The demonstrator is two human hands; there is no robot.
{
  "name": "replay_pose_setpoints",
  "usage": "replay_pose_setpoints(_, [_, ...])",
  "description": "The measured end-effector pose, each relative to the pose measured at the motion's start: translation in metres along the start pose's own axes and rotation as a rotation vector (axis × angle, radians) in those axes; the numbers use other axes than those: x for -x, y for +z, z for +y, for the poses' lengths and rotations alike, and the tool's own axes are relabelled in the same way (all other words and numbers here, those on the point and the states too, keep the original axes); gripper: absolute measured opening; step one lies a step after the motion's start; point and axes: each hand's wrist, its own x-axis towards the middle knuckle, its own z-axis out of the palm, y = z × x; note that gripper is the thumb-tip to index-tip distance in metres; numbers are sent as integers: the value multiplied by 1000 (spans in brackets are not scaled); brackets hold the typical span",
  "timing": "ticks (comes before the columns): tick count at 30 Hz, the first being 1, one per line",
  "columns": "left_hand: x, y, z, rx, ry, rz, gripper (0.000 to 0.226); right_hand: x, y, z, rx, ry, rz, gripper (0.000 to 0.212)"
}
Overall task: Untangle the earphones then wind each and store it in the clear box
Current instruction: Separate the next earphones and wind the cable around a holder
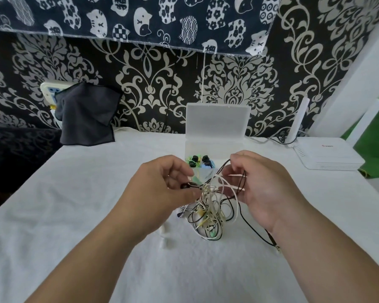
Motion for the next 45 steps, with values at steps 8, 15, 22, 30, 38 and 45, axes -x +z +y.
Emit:
replay_pose_setpoints(8, [4,3,2,-133,-60,17,17,11,9,-11,-113,23,-125,50])
replay_pose_setpoints(15, [-9,-8,-5,364,-240,195,20,1,-9,-12,53,-1,72,29])
replay_pose_setpoints(22, [-15,-12,-21,237,-335,339,25,7,-2,-14,-48,-22,-103,27])
replay_pose_setpoints(30, [7,14,5,-133,82,160,33,16,8,-9,19,-47,-319,15])
replay_pose_setpoints(38, [-2,8,-6,-177,13,253,17,18,8,-12,164,-50,-271,31])
replay_pose_setpoints(45, [-12,-3,-11,398,-410,150,10,15,3,-15,-68,101,-141,56])
